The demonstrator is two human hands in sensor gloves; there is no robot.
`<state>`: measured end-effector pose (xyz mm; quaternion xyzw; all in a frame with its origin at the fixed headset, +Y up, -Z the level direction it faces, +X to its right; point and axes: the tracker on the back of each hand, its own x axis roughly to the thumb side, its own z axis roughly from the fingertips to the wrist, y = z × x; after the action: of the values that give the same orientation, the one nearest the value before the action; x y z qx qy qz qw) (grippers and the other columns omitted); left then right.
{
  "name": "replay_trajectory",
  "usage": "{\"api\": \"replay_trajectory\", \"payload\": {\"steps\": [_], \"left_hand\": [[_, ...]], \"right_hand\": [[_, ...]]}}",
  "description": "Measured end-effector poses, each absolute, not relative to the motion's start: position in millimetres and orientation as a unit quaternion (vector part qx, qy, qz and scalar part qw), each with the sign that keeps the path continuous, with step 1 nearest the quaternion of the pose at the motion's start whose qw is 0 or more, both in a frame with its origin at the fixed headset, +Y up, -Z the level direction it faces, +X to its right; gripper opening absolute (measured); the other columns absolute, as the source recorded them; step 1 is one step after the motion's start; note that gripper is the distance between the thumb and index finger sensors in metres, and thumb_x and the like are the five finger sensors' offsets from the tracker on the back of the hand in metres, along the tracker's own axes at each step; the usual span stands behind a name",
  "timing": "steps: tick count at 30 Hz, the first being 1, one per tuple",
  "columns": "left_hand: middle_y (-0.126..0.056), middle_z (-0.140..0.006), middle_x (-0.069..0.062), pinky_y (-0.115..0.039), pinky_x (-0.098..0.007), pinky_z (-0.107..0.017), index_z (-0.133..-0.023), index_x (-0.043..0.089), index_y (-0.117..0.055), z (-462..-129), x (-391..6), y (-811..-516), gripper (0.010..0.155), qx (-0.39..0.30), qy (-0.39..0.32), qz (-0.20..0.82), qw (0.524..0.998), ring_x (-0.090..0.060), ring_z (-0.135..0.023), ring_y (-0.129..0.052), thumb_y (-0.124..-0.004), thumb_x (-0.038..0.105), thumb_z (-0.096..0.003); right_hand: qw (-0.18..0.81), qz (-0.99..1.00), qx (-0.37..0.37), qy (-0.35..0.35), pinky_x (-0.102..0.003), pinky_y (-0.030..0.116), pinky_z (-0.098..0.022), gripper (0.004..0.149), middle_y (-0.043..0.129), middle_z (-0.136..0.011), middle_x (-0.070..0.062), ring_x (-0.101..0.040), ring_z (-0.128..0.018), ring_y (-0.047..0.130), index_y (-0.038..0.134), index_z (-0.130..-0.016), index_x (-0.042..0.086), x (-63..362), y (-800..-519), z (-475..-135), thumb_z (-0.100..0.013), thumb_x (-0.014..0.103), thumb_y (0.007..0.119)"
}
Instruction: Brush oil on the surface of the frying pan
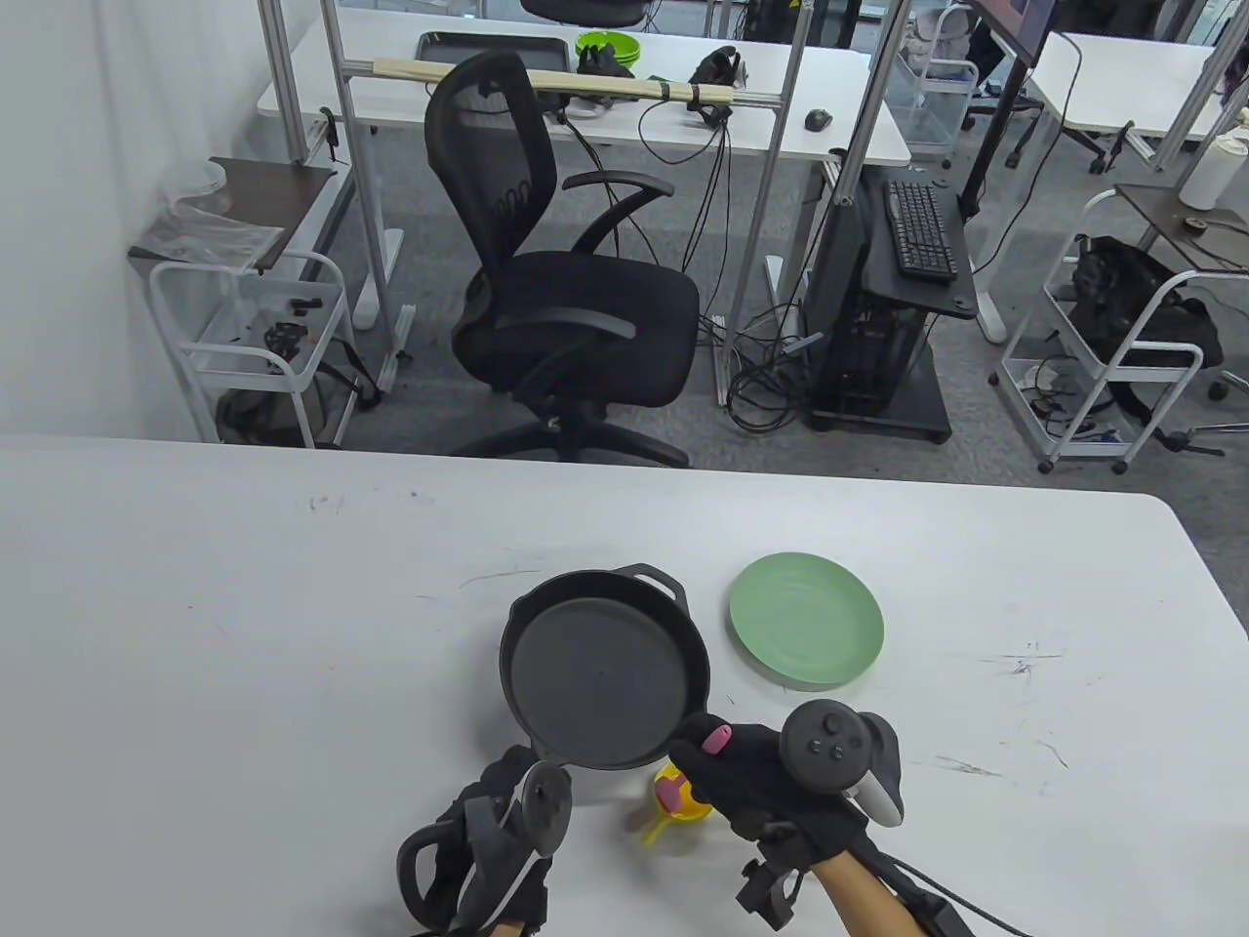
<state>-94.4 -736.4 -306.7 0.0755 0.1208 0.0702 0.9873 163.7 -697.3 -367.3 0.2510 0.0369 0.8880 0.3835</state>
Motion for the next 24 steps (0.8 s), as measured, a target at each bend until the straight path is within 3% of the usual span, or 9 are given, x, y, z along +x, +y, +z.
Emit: {"api": "replay_trajectory", "payload": {"steps": [10, 18, 24], "left_hand": [[-0.099, -0.046, 0.002, -0.086, -0.036, -0.018, -0.088, 0.012, -0.085, -307, -94, -736, 0.061, 0.073, 0.119, 0.074, 0.987, -0.013, -0.021, -0.097, -0.075, 0.057, -0.0486], [-0.099, -0.046, 0.002, -0.086, -0.036, -0.017, -0.088, 0.012, -0.084, -306, -88, -737, 0.061, 0.063, 0.104, 0.094, 0.988, -0.013, -0.021, -0.097, -0.075, 0.057, -0.0487], [-0.099, -0.046, 0.002, -0.086, -0.036, -0.018, -0.088, 0.012, -0.084, -304, -79, -735, 0.061, 0.059, 0.082, 0.101, 0.99, -0.013, -0.021, -0.097, -0.074, 0.057, -0.0489]], "right_hand": [[0.476, 0.85, 0.22, 0.051, -0.024, 0.082, -0.013, 0.041, 0.099, -0.055, -0.018, -0.011, -0.025, 0.093, 0.082, -0.088, 0.014, 205, -682, -383, -0.062, 0.045, 0.075], [0.581, 0.79, 0.194, 0.01, -0.023, 0.082, -0.013, 0.041, 0.099, -0.056, -0.017, -0.011, -0.025, 0.093, 0.081, -0.089, 0.015, 237, -672, -389, -0.062, 0.045, 0.075], [0.547, 0.819, 0.168, -0.032, -0.022, 0.082, -0.014, 0.042, 0.099, -0.06, -0.016, -0.01, -0.027, 0.093, 0.079, -0.091, 0.016, 238, -659, -401, -0.063, 0.047, 0.073]]}}
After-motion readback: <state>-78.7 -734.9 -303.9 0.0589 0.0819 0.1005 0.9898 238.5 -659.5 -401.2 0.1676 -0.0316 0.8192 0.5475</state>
